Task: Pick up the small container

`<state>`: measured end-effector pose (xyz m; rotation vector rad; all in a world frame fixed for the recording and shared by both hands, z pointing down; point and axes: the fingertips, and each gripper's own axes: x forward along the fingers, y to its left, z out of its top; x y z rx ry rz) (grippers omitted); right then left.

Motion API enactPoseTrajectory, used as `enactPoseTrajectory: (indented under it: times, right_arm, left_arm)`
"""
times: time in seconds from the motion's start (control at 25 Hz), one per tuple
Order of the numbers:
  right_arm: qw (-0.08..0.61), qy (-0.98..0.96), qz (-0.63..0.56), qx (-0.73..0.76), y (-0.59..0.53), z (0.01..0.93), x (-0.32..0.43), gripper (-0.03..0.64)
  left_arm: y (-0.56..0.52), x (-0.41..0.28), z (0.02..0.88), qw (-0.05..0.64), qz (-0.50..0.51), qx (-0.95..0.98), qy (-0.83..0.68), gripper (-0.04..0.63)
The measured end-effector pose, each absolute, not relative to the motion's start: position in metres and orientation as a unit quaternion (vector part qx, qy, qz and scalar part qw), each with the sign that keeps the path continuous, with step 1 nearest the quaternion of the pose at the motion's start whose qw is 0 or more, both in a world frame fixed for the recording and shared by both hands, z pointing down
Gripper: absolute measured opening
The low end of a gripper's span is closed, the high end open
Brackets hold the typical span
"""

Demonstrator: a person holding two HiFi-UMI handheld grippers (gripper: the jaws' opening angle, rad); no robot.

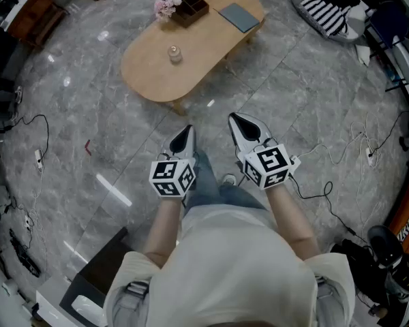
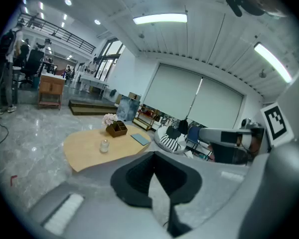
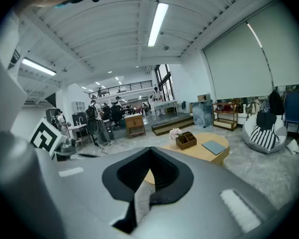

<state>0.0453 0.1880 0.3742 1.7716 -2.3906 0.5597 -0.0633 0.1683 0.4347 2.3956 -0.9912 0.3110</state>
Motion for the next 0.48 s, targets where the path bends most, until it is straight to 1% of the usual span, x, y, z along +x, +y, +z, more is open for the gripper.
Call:
enactPoseTrajectory:
  times: [0.12, 0.2, 0.36, 0.48]
  right_arm:
    - [0.055, -0.792, 0.182, 0.580, 0.241, 0.368, 0.044, -0.003]
    - [0.063, -0.797, 0.173, 0.575, 0.272, 0.362, 0.039, -0.003]
    - [0.066, -0.803, 0.155, 0.571, 0.312, 0.349, 0.030, -0.003]
    - [0.059, -0.800, 0.150, 0.578, 0.328, 0.346, 0.023, -0.003]
  left_arm:
    - [0.228, -0.053, 0.431, 0.266, 0.121, 0.882, -0.369, 0.002]
    - [0.256, -0.053, 0.424, 0.255, 0.132, 0.884, -0.369, 0.002]
    - [0.284, -0.062, 0.401, 0.243, 0.128, 0.891, -0.362, 0.002]
    - [0.296, -0.071, 0.392, 0.216, 0.131, 0.899, -0.358, 0.002]
